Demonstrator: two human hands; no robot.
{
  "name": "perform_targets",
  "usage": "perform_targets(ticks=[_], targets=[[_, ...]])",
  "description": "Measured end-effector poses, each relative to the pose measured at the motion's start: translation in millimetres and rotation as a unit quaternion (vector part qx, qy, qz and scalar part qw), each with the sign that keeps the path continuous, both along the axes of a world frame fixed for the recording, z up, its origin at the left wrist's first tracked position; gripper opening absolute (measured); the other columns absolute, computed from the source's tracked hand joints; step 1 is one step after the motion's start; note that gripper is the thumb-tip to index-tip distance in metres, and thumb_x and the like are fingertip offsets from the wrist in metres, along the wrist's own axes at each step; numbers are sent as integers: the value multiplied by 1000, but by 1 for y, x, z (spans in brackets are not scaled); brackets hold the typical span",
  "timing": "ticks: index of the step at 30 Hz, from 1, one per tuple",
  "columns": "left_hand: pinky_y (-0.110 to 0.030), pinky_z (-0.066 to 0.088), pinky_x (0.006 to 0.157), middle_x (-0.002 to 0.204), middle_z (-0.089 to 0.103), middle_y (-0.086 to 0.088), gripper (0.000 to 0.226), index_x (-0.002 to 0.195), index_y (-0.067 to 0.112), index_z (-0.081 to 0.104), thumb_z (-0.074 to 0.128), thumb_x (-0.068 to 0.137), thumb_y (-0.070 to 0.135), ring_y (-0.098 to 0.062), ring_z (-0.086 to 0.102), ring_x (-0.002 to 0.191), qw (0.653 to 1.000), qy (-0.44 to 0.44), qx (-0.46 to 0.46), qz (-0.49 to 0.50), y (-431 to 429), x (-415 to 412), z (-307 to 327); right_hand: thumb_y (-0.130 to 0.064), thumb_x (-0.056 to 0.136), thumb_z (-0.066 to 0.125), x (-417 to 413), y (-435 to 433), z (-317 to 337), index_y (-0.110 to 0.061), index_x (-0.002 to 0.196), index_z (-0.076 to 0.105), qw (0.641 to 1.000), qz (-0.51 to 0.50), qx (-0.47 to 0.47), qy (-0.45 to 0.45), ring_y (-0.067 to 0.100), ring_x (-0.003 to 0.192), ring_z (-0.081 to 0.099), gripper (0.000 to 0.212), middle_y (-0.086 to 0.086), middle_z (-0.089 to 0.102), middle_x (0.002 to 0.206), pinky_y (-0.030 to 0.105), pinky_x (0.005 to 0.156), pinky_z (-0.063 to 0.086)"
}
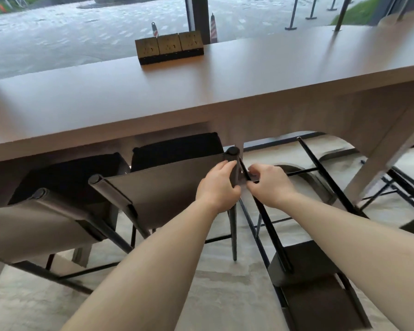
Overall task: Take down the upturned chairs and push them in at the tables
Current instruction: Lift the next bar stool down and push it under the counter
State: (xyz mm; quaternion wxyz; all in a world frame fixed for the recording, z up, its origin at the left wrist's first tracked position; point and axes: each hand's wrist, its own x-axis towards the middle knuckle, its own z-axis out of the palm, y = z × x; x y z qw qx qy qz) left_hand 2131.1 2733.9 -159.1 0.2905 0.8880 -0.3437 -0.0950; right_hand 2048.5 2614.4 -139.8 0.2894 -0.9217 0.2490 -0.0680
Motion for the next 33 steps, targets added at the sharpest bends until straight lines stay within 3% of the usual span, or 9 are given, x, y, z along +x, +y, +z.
perform_targets(ticks=[1,3,7,13,18,25,33], targets=[[-35,35,106,151,38,5,65,146,27,36,60,87,27,-17,36,137,1000,8,1,-7,-1,-7,-1,-21,90,60,-5,2,1,-12,128,59,998,-41,38,-5,25,114,58,38,5,65,118,29,88,46],[-31,35,103,149,41,4,62,146,24,37,58,88,25,-17,38,134,1000,25,-3,-14,-1,-22,-2,-20,90,61,-16,11,2,-12,128,60,993,-85,81,-22,24,115,57,39,6,66,120,26,88,40],[-31,37,99,145,44,0,58,144,23,40,57,89,25,-19,42,131,999,48,-1,-25,11,-59,-11,-19,90,57,-52,33,-6,-17,132,58,991,-100,88,-6,23,116,56,42,4,64,122,30,92,44],[-32,35,105,152,37,0,65,148,23,35,56,87,22,-19,35,136,993,75,62,-60,21,-115,-24,-21,92,55,-127,39,-25,-21,144,44,989,-88,85,78,24,122,52,53,4,54,137,40,99,46],[-33,39,102,153,34,2,64,147,27,34,57,88,22,-19,36,136,990,96,53,-87,-4,-162,-31,-26,92,56,-190,10,-37,-23,145,41,982,-125,62,128,24,120,54,55,4,54,139,39,95,49],[-36,38,106,152,35,1,64,147,27,34,56,88,23,-21,34,137,986,108,74,-107,-61,-245,-44,-28,91,56,-269,-46,-61,-27,145,42,981,-133,54,128,22,116,56,55,-1,59,133,31,79,46],[-36,38,103,148,41,-1,62,146,29,36,57,87,25,-21,40,133,987,101,95,-87,-122,-345,-67,-30,88,61,-350,-110,-79,-23,140,49,981,-113,100,123,24,118,56,54,4,59,132,40,96,49]])
